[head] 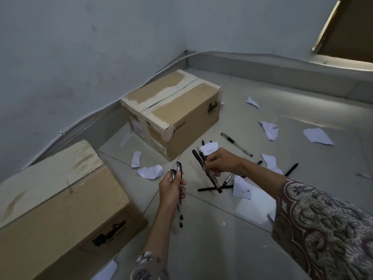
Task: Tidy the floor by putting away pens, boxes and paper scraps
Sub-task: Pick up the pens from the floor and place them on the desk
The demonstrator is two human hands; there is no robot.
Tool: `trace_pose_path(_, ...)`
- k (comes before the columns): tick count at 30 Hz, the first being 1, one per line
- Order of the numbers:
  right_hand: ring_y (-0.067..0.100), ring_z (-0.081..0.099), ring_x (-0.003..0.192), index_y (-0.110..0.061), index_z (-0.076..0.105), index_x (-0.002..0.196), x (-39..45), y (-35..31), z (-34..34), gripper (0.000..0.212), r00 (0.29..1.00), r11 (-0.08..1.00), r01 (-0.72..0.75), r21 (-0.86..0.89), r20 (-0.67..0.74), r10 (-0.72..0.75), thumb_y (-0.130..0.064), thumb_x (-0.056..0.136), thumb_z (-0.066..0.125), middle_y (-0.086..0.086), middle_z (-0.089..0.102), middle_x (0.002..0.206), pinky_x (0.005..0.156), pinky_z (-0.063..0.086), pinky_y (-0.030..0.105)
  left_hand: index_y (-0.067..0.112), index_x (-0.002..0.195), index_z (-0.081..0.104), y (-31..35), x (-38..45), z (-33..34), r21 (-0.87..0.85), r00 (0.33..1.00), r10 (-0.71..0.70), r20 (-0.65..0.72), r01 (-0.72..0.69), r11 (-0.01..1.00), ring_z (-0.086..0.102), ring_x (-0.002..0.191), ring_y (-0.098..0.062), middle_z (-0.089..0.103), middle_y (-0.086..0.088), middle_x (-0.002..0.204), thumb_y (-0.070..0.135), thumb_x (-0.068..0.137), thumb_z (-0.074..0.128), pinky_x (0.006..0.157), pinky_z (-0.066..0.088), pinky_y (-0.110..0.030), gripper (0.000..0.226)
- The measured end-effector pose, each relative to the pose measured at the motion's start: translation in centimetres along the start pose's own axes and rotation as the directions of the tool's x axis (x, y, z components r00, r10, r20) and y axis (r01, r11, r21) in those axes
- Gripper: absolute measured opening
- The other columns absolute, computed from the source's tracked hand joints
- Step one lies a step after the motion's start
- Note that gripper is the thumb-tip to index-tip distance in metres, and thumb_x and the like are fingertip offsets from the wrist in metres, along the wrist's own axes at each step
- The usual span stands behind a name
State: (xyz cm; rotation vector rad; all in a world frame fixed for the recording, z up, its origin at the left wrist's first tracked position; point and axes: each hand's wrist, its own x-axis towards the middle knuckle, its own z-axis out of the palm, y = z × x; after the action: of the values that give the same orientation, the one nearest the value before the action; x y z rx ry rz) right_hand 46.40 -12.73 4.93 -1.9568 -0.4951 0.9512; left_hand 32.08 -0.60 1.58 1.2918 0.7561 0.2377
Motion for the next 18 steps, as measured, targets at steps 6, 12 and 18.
trace_pose_path(6,0.007,0.050,0.040,-0.007,0.057,0.053,-2.6,-0.3,-1.4,0.030,0.999,1.000,0.017,0.020,0.042,-0.018,-0.001,0.081,0.066,0.001,0.055,0.048,0.045,0.044,0.016,0.010,0.078,0.053,1.6,0.4,3.7,0.050,0.995,0.012,0.100,-0.017,0.999,0.036,0.046,-0.013,0.043,-0.003,0.060,0.020,0.096,0.046,0.040,0.032,-0.020,0.022)
trace_pose_path(12,0.009,0.051,0.046,0.001,0.059,0.072,-3.9,0.7,-4.8,0.015,0.999,0.999,0.031,0.021,-0.009,-0.031,-0.006,0.078,0.071,0.009,0.052,0.058,0.049,0.045,0.017,0.014,0.071,0.039,3.5,1.3,6.8,0.148,0.991,-0.005,0.131,-0.015,0.989,0.033,0.049,-0.016,0.037,-0.003,0.059,0.018,0.093,0.053,0.047,0.032,-0.027,0.026)
trace_pose_path(18,0.011,0.054,0.045,0.012,0.062,0.072,-9.4,-1.2,-9.4,0.024,0.994,0.999,-0.036,0.007,-0.102,0.036,-0.009,0.077,0.073,0.011,0.056,0.056,0.050,0.048,0.020,0.014,0.068,0.040,8.9,-1.2,8.9,0.272,0.990,-0.090,0.106,0.058,0.961,0.039,0.052,-0.017,0.039,-0.005,0.059,0.019,0.097,0.045,0.055,0.037,-0.030,0.030)
